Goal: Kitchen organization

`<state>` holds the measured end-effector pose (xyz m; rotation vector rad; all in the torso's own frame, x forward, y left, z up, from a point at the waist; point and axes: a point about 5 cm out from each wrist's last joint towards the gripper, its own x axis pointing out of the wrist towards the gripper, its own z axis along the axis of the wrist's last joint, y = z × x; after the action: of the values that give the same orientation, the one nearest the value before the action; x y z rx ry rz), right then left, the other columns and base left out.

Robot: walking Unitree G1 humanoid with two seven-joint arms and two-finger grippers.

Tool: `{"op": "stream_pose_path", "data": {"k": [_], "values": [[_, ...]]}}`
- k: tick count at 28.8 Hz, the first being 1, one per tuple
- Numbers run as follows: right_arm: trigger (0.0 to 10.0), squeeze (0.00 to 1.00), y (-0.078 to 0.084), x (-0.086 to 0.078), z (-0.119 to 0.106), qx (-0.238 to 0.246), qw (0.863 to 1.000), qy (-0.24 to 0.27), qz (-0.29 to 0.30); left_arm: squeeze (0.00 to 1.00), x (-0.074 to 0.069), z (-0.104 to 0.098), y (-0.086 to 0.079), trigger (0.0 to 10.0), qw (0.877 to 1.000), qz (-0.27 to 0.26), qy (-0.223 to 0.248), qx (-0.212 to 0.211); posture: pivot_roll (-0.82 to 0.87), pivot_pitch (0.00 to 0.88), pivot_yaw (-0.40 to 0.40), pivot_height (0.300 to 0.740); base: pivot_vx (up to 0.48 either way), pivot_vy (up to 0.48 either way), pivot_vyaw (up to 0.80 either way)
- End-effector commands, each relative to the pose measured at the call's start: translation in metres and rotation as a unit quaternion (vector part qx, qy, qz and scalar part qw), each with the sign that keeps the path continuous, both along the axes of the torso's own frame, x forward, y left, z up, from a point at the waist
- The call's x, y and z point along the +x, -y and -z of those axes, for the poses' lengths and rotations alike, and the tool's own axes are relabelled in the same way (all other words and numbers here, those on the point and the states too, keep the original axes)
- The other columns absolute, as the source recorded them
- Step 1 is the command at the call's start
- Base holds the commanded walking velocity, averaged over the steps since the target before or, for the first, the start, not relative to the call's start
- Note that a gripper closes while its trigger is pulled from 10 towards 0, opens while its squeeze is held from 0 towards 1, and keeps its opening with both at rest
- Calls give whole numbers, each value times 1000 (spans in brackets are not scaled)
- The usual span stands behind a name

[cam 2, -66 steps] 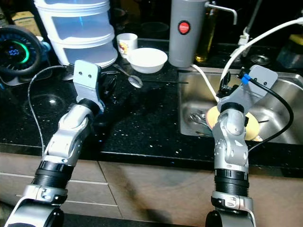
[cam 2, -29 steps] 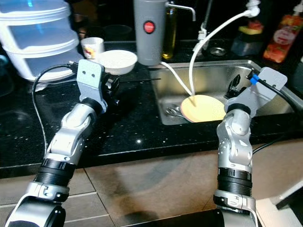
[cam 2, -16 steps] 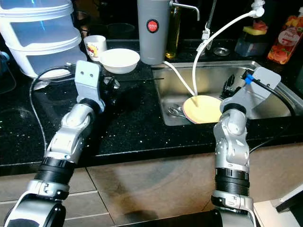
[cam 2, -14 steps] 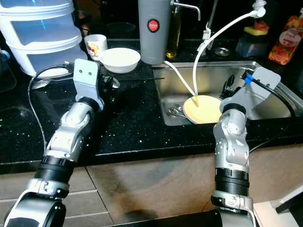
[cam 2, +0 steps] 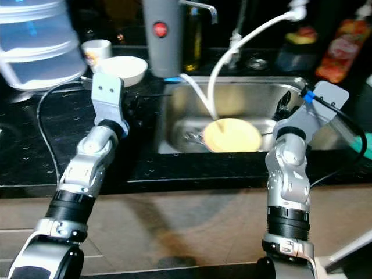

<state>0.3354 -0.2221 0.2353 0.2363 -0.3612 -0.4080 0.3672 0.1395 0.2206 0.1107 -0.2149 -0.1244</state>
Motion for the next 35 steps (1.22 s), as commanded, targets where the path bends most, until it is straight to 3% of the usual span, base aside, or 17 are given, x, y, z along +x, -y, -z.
{"op": "stream_pose_path", "data": {"k": [1, 9, 14, 16, 20, 23, 26, 28, 35], "values": [[10000, 0, -5, 2, 1, 5, 1000, -4, -10, 0, 2, 3, -8, 10000, 1000, -14, -14, -1, 32, 0, -21, 740, 0, 0, 0], [10000, 0, -6, 2, 1, 4, 1000, -2, -15, 0, 5, -1, -20, 10000, 999, -30, -21, -1, 33, 0, -21, 740, 0, 0, 0], [10000, 0, -18, 3, -4, -19, 997, 13, -67, 0, 12, -6, -49, 10000, 995, -75, -66, 31, 39, 0, -19, 740, 0, 0, 0], [10000, 0, -20, 3, -6, -25, 997, 17, -76, 0, 13, -7, -52, 10000, 994, -75, -69, 29, 40, 0, -18, 740, 0, 0, 0], [10000, 0, -40, 3, -19, -65, 987, 41, -139, 0, 21, -13, -82, 10000, 988, -77, -129, -27, 45, 0, -18, 740, 0, 0, 0], [10000, 0, -45, 3, -25, -72, 984, 51, -154, 0, 25, -15, -90, 10000, 986, -84, -137, -45, 51, 0, -18, 740, 0, 0, 0], [10000, 0, -60, 9, -37, -97, 973, 61, -199, 0, 30, -23, -96, 10000, 982, -92, -141, -89, 51, 0, -11, 740, 0, 0, 0], [10000, 0, -66, 12, -43, -107, 967, 64, -221, 0, 32, -26, -96, 10000, 980, -96, -144, -94, 58, 3, -17, 740, 0, 0, 0], [10000, 0, -62, 11, -62, -105, 964, 89, -230, 0, 32, -41, -102, 10000, 978, -90, -149, -118, 73, 114, -19, 740, 0, 0, 0]]}}
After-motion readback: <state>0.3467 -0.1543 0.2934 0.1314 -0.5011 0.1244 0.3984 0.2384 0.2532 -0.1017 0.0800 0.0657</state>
